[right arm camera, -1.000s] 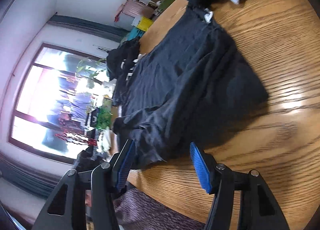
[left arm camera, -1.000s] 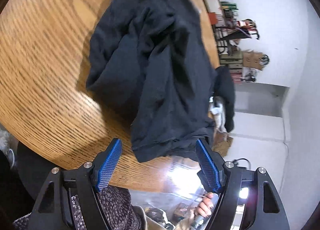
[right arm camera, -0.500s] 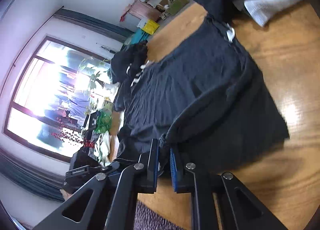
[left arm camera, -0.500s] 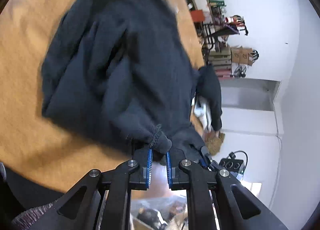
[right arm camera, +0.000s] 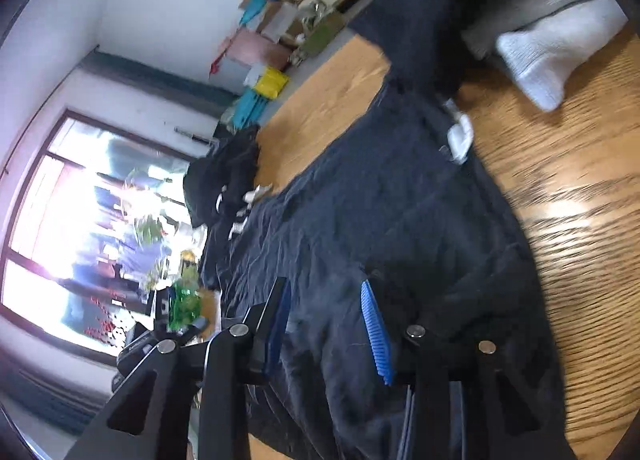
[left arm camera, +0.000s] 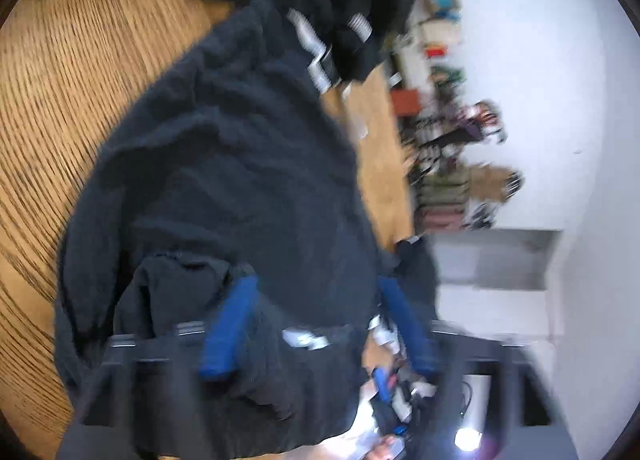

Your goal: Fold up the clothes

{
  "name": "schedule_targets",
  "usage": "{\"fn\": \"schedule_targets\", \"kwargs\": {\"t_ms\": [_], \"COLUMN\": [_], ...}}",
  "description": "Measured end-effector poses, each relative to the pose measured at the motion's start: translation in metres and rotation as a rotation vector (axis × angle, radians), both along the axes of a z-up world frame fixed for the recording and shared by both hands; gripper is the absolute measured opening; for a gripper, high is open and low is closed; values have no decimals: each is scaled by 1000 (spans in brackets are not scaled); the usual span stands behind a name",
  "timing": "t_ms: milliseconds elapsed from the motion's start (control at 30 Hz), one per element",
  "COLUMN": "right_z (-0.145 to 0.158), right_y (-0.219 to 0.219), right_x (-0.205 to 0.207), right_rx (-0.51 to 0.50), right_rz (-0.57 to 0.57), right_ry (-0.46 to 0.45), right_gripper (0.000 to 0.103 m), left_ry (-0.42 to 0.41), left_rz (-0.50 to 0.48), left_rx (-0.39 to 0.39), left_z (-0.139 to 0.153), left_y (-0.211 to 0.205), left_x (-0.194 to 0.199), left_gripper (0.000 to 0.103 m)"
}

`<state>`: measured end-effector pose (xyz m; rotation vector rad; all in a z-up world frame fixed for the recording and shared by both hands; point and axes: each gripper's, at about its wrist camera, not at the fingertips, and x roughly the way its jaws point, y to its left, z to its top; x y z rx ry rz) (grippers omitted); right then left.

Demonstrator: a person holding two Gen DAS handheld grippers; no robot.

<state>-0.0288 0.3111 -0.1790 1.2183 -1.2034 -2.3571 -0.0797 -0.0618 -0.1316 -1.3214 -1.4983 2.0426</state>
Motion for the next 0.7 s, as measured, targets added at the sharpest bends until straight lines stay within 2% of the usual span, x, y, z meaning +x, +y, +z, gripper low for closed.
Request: {"fn": "schedule_targets", "kwargs": {"t_ms": [67, 133, 200, 267, 300, 433, 467, 500, 600, 700], "right_z": [12, 25, 33, 31, 28, 9, 4, 1, -6, -8], "right_y": [6, 10, 16, 26, 30, 34, 33, 32, 24, 10], "right_x": [14, 28, 44, 56, 60, 73, 76, 78, 83, 84], "right_rx": [68, 156, 256, 280, 283, 280, 277, 270, 263, 308], "right_rz": [-5, -5, -5, 8, 13, 43, 53, 63, 97, 146], "right_ry": [34, 61, 63, 42, 24, -44, -56, -63, -66, -49], "right_gripper": [49, 53, 54, 57, 59, 59, 59, 59, 58, 52], "left_ry": [55, 78, 58, 23, 10, -2, -2, -1, 0, -14], "left_rz": [-44, -145, -230, -296, -324, -398, -414, -429, -476, -490], "left_rx": [-88, -303, -523, -720, -753, -772, -783, -794, -825, -849], "left_z": [14, 30, 34, 31, 28, 16, 14, 12, 6, 1], "left_y": [-2, 0, 6, 12, 10, 15, 19, 23, 37, 43], "left_x": [11, 29, 43, 59, 67, 79, 79, 80, 82, 83], "left_gripper": [79, 79, 78, 77, 77, 76, 74, 66, 62, 60]}}
